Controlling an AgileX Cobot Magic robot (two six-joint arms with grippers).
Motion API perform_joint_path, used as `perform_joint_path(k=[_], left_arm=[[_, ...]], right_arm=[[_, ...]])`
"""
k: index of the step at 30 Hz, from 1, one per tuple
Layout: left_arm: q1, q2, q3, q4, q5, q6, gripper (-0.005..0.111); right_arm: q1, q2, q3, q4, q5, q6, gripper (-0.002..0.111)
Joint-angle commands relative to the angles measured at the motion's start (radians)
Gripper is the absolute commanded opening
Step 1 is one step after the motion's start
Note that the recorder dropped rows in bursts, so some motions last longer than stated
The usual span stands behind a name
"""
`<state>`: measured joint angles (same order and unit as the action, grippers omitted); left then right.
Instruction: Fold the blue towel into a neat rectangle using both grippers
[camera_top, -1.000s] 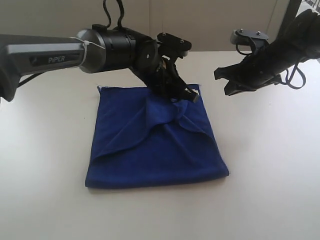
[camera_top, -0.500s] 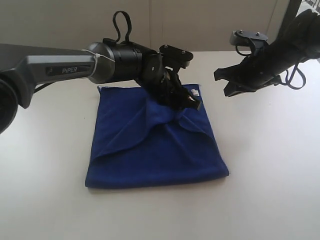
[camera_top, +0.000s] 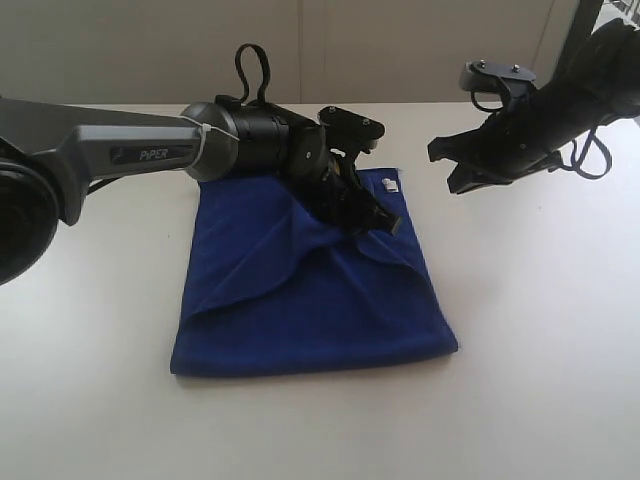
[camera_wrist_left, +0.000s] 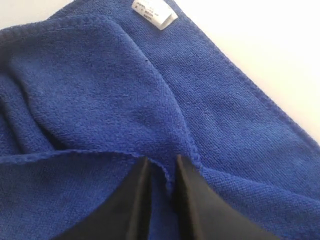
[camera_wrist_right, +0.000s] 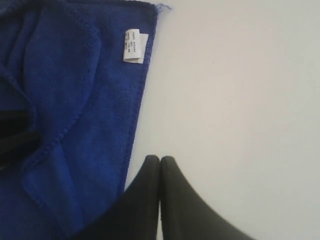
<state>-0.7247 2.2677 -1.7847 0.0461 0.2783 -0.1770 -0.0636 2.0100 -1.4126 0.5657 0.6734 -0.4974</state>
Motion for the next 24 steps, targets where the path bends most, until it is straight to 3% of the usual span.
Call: perform_joint_path(k=[1,3,9,14,20,24], left_arm=[[-0.007,-0.006,-0.002,0.004,0.004,-0.004,0.006],[-0.007,-0.006,-0.002,0.015,0.006,0.001,0.000],[-0.005,-0.051,-0.019,0.079,0.122,0.001,0.000],[0.004,-0.125,-0.021,0.247,0.271,-0.015,0.000],[0.061,-0.177,-0.021,0.312,0.397,-0.033,0.000],[0.106,-0.179,-0.019,0.312,0.413,-0.027,0.000]], right_arm=[[-0.007,0.003,0.018,-0.002,-0.006,-0.009,0.000],[-0.007,0.006,0.041,0.000,-0.036,-0.009,0.000],[-0.007,0.006,0.045,0.035,-0.041,-0.023,0.000],[-0.007,0.006,0.045,0.266,0.033,-0.241,0.000],[-0.001,0.006,-0.006,0.339,0.080,-0.284,0.000],[0.047,0.033,-0.059,0.335,0.013,-0.287,0.000]])
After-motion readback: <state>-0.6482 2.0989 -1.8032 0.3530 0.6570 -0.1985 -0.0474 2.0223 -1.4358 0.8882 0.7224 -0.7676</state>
